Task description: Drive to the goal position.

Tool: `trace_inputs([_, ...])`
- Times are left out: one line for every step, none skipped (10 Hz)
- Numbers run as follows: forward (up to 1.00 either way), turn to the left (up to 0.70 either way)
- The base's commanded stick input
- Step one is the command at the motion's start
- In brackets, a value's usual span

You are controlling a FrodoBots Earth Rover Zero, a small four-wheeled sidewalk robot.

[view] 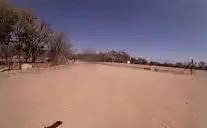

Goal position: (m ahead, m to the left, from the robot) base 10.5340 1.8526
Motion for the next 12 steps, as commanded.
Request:
trace_inputs([1.00, 0.00])
trace_inputs([1.00, 0.00])
trace_inputs([1.00, 0.00])
trace_inputs([1.00, 0.00])
trace_inputs([1.00, 0.00])
trace_inputs([1.00, 0.00])
trace_inputs([1.00, 0.00])
trace_inputs([1.00, 0.00])
trace_inputs([1.00, 0.00])
trace_inputs([1.00, 0.00])
trace_inputs([1.00, 0.00])
trace_inputs([1.00, 0.00])
